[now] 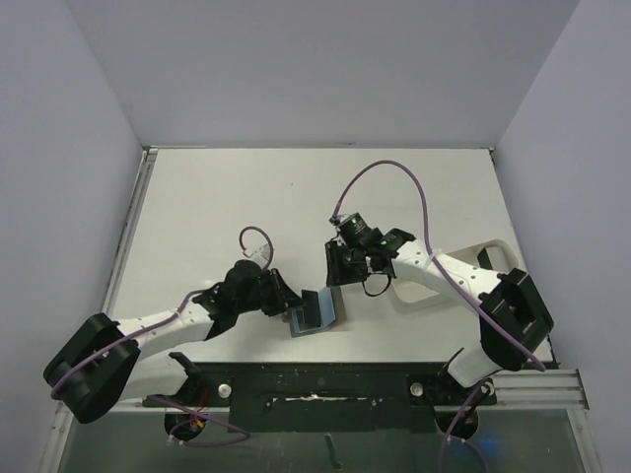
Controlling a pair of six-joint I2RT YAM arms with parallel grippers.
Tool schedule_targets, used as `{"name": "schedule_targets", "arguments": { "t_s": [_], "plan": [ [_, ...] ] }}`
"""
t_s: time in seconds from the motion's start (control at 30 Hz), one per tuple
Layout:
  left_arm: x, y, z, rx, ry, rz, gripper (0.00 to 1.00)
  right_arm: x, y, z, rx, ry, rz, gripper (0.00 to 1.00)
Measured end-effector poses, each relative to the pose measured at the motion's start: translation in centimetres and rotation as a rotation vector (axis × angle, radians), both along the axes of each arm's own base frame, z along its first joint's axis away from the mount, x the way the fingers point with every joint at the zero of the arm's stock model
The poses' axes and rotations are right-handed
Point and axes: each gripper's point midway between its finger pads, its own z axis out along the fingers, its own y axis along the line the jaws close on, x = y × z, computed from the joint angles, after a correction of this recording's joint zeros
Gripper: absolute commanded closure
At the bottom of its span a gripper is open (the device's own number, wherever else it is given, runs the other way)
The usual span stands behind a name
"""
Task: Put the credit cards into the card holder
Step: Insert the credit card into the card holder.
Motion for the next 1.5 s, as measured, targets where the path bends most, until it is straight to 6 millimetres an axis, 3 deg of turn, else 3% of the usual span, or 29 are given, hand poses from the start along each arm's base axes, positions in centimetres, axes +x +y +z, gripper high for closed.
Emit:
{"name": "schedule_targets", "arguments": {
  "t_s": [0.27, 0.6, 1.5],
  "plan": [
    [0.0, -0.2, -0.5, 0.004, 0.012, -0.007, 1.0, -0.7, 1.1, 0.2, -0.029, -0.018, 0.035, 0.63],
    [-0.1, -0.2, -0.6, 0.006, 0.015, -0.011, 1.0, -0.7, -0.4, -3.1, -0.16, 0.018, 0.02, 0.68],
    [-0.9, -0.3, -2.8, 0.025, 0.088, -0.043, 1.0, -1.5, -2.2, -5.6, -0.233, 0.042, 0.007, 0.74]
  ]
}}
